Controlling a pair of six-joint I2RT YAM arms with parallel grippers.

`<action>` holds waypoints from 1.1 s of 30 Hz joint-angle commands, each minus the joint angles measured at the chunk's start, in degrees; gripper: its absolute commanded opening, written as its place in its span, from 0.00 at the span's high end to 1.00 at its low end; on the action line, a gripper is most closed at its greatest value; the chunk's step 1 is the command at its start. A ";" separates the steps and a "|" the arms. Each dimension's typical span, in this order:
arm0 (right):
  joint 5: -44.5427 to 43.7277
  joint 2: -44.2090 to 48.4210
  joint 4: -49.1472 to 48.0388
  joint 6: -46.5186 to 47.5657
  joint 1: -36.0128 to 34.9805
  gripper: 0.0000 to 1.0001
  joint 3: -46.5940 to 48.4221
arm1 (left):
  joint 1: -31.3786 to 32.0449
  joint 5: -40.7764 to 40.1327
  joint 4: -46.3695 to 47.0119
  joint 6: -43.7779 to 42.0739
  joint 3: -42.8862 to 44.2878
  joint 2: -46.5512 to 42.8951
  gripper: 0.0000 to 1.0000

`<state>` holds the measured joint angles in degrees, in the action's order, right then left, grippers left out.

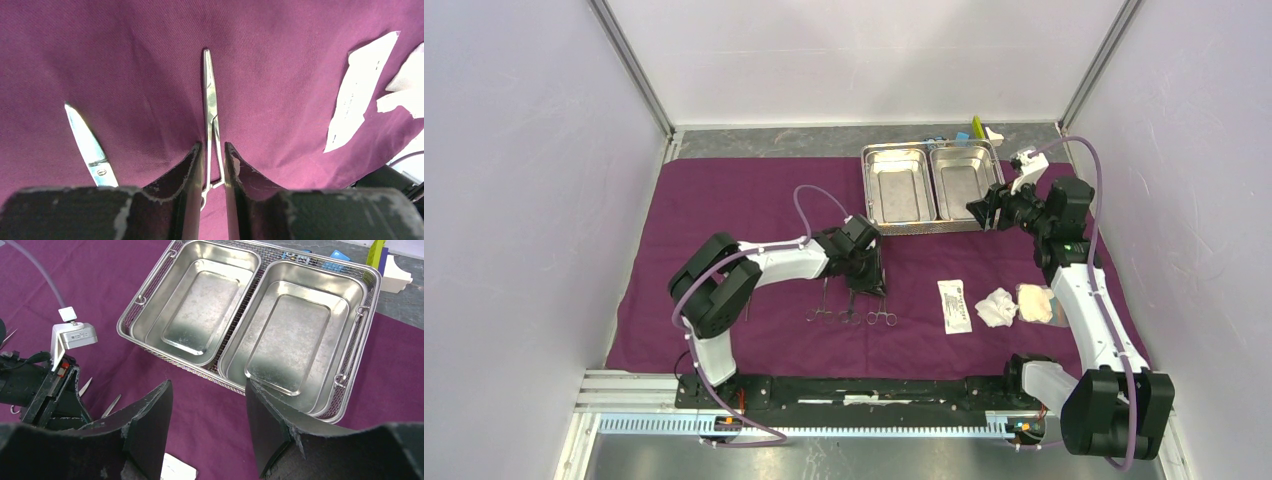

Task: Open and lay out the surgical kit
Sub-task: Place the medical item in the surgical kit, then reset both arms

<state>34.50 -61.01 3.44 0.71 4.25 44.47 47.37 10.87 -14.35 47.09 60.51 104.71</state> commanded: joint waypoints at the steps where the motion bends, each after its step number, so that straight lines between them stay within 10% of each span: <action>1: 0.66 0.63 -2.56 -0.30 0.19 0.39 -0.17 | -0.27 -3.31 0.02 1.42 -1.53 -2.02 0.70; 20: 1.23 -1.04 -2.09 1.14 0.23 0.35 1.66 | -1.12 -3.13 0.59 0.39 -0.35 -6.34 0.60; 33: 2.22 -4.31 0.00 6.22 0.23 0.27 5.01 | -6.31 -6.82 1.21 -8.36 2.71 -11.80 0.29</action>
<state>35.66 -64.10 4.14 3.99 4.25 46.19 44.21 7.33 -14.66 43.77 60.07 97.47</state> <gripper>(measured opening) 0.707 0.666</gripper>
